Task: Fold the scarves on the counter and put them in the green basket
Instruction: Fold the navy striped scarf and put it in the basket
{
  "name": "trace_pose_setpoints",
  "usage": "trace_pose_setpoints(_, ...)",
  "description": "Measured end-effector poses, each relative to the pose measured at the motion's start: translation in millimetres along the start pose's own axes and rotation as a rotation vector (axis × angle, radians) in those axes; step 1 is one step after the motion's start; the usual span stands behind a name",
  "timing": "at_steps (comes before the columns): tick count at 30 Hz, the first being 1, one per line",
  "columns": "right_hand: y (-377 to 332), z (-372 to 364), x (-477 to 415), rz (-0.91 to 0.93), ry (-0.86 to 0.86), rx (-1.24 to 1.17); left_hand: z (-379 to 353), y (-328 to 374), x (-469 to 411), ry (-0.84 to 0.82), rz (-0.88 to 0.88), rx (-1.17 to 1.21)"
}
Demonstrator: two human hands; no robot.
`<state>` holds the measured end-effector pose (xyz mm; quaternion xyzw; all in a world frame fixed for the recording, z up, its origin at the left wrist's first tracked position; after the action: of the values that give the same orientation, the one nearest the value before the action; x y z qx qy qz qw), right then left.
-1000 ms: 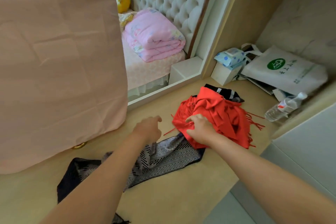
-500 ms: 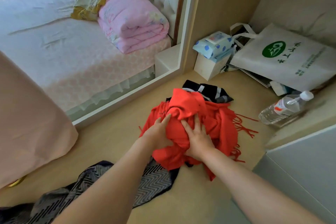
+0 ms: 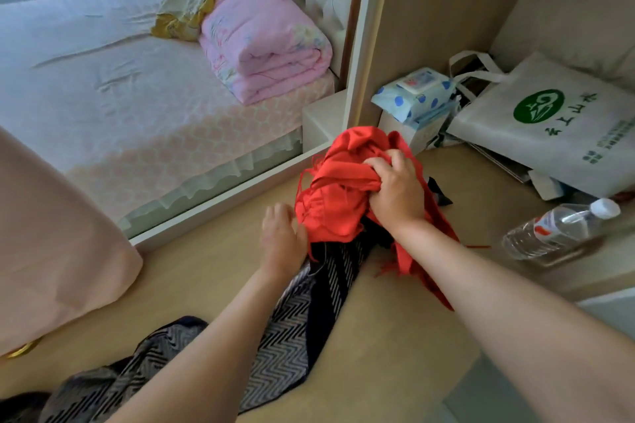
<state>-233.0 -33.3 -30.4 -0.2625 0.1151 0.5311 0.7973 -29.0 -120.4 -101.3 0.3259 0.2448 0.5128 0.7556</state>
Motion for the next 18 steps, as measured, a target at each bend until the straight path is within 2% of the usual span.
trace_pose_setpoints(4,3.8,-39.5,21.3,-0.093,-0.43,0.396,-24.8,-29.6,16.0,-0.407,0.08,-0.229)
trace_pose_setpoints(7,-24.1,-61.8,47.3,0.186,-0.444,0.331,-39.4,-44.6,28.9,-0.634,0.154,-0.42)
trace_pose_setpoints(9,-37.8,-77.6,66.0,0.34,-0.547,0.3,-43.6,-47.5,30.8,-0.658,0.153,-0.367)
trace_pose_setpoints(10,-38.6,-83.3,71.6,0.353,-0.602,0.309,-43.4,-48.1,30.0,-0.649,0.144,-0.308)
trace_pose_setpoints(13,-31.9,-89.6,69.6,0.336,-0.669,0.401,-29.9,-45.6,22.6,-0.58,0.118,-0.208)
trace_pose_setpoints(18,-14.3,-84.0,42.6,0.319,-0.743,0.645,14.0,-52.3,1.5,-0.534,0.16,-0.23)
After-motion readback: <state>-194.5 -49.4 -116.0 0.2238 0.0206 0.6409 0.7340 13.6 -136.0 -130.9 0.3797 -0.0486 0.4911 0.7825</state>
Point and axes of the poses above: each hand's wrist, its own x-axis away from the middle knuckle, its own z-axis out of the back of the hand, y = z × x, the point moved 5 cm from there along -x, towards the middle knuckle, and after that the axes turned 9 degrees about z, right-handed, at the moved point
